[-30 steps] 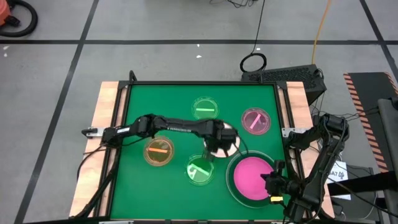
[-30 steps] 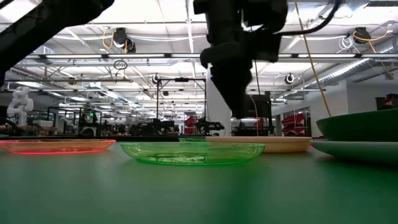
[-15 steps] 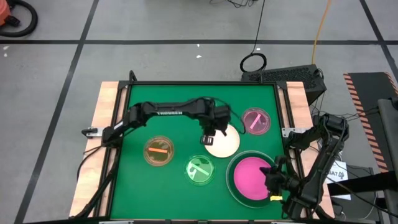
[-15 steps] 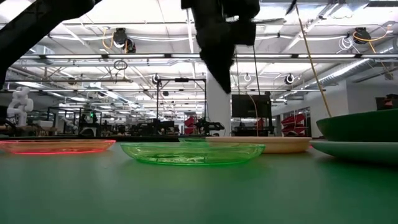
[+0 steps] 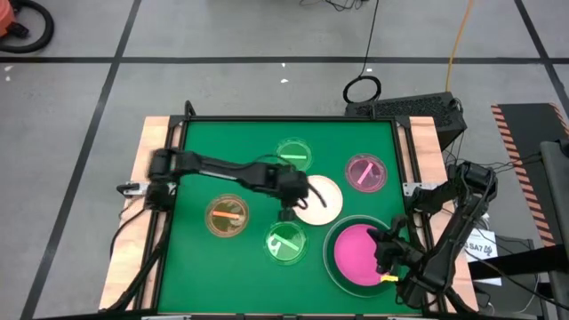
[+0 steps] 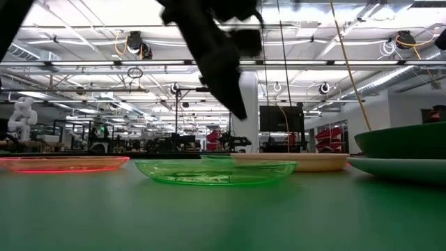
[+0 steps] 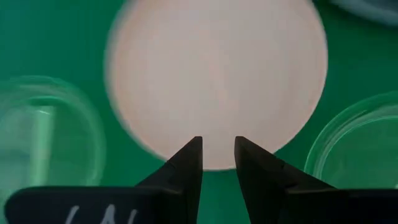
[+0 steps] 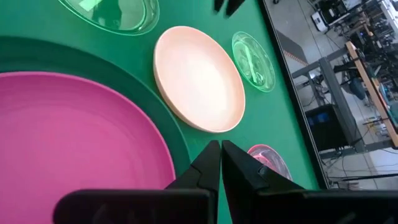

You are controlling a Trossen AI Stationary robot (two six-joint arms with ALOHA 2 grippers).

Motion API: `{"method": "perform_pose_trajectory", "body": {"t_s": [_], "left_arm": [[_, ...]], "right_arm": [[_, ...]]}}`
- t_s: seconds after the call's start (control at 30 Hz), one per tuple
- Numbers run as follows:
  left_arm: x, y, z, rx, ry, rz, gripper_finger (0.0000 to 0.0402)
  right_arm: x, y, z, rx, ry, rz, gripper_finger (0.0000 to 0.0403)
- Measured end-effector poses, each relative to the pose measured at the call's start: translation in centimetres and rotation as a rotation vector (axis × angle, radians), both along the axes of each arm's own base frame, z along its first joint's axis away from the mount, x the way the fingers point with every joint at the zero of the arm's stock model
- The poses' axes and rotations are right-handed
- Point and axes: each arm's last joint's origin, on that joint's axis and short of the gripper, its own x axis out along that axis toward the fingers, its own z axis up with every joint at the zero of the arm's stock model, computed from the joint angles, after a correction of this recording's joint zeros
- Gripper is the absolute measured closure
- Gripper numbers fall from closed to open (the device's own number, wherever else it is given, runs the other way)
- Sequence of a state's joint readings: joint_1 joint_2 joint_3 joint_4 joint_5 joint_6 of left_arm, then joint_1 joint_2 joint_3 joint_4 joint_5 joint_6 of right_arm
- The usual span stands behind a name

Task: Stack plastic plates
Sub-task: Stack the white plate on top of the dark pink plate

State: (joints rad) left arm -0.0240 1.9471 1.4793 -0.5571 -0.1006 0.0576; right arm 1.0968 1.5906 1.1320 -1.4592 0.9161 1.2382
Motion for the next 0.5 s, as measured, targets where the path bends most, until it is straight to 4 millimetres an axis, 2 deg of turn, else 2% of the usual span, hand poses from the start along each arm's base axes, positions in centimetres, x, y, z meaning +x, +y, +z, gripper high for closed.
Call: {"method": "perform_pose_trajectory", "body": {"t_s": [0.07, 0.23, 0.3, 0.37, 0.5], "left_arm": [[-1.6, -0.7, 0.8, 0.005, -0.107, -0.006, 0.03], [-4.4, -2.6, 0.6, 0.082, -0.349, -0.168, 0.03], [-4.4, -3.2, 0.2, 0.132, -0.446, -0.248, 0.03], [-4.6, -3.4, -0.8, 0.167, -0.441, -0.303, 0.03], [-3.6, -2.7, -1.9, 0.185, -0.465, -0.246, 0.03]], "right_arm": [[0.1, -0.1, 0.0, 0.002, -0.001, -0.005, 0.0392], [0.6, -0.1, -0.1, 0.008, 0.0, -0.011, 0.0392], [0.7, -0.1, -0.1, 0.014, -0.002, -0.008, 0.0392], [1.0, -0.1, -0.2, 0.013, -0.009, -0.003, 0.0392], [1.7, -0.1, -0.3, 0.022, -0.014, 0.001, 0.0392]]}}
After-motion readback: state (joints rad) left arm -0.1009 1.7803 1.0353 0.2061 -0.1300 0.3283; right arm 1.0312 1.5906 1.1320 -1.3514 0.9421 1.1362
